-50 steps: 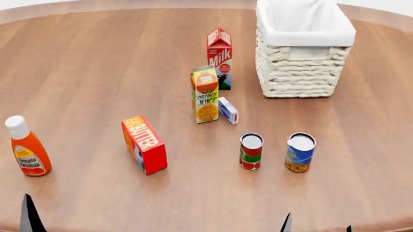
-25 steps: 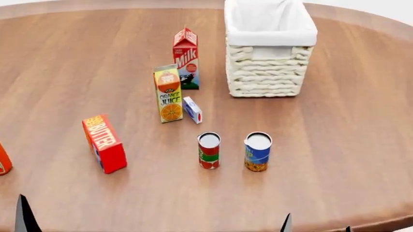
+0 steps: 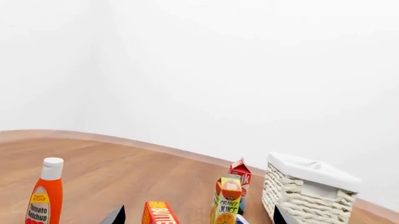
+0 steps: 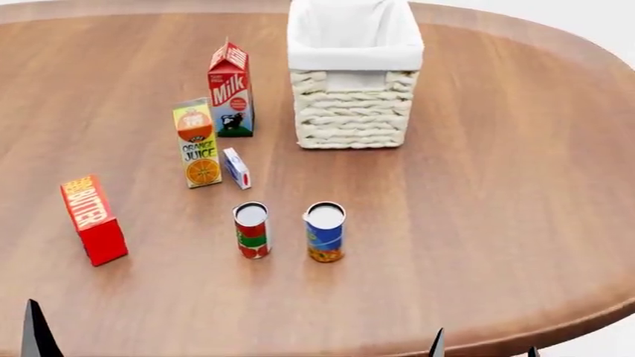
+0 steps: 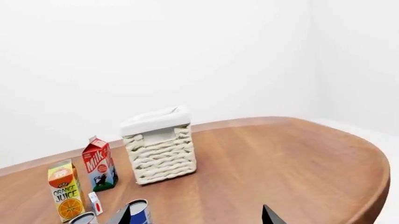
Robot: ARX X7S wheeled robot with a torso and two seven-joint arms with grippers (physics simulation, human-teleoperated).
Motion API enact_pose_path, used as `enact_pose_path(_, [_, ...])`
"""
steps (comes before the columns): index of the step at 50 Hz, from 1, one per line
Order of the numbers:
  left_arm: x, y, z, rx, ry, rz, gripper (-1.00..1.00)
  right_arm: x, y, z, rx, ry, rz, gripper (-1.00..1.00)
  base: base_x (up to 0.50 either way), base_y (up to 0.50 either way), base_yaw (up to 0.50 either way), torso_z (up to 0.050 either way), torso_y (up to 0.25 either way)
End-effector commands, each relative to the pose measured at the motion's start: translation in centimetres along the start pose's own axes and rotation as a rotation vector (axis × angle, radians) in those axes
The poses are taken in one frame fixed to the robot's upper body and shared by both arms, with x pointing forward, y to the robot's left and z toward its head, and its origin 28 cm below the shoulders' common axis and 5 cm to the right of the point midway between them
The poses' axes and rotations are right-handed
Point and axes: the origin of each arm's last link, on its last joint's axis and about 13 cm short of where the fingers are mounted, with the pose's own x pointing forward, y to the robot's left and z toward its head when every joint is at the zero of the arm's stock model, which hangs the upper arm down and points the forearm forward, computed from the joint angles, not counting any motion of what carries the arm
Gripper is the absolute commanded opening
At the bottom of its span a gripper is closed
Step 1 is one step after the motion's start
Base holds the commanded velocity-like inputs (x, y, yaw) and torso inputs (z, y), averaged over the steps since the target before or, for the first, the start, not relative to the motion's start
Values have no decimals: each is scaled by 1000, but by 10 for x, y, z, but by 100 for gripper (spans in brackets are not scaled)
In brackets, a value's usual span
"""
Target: Pick up the alphabet soup, and put it in the basket.
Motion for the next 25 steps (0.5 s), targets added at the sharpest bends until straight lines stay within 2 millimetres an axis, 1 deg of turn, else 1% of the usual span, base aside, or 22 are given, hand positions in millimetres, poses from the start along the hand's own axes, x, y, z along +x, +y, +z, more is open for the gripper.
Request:
enact_pose_path(1, [0,0,0,-1,-1,1,100,0,0,0,1,0,0,100,0,-328,0,0,0])
enact_pose_path(8, [-1,0,0,-1,-3,1,100,0,0,0,0,1,1,100,0,-321,0,0,0])
enact_pose_path(12, [0,0,0,-1,-2,0,100,1,0,-1,-1,2,2,100,0,-189,0,0,0])
enact_pose_path(20, [0,0,-1,-3,-4,2,100,0,1,-1,2,-7,1,100,13,-19,0,0,0])
enact_pose_path(22, [0,0,0,-3,-6,1,100,0,1,0,3,-13,1,100,215,0,0,0,0])
enact_pose_path(23, [0,0,0,-6,-11,3,100,-1,4,-2,-12,-12,32,100,500,0,0,0,0])
enact_pose_path(25, [0,0,0,-6,-12,4,100,-1,4,-2,-11,-15,33,100,500,0,0,0,0])
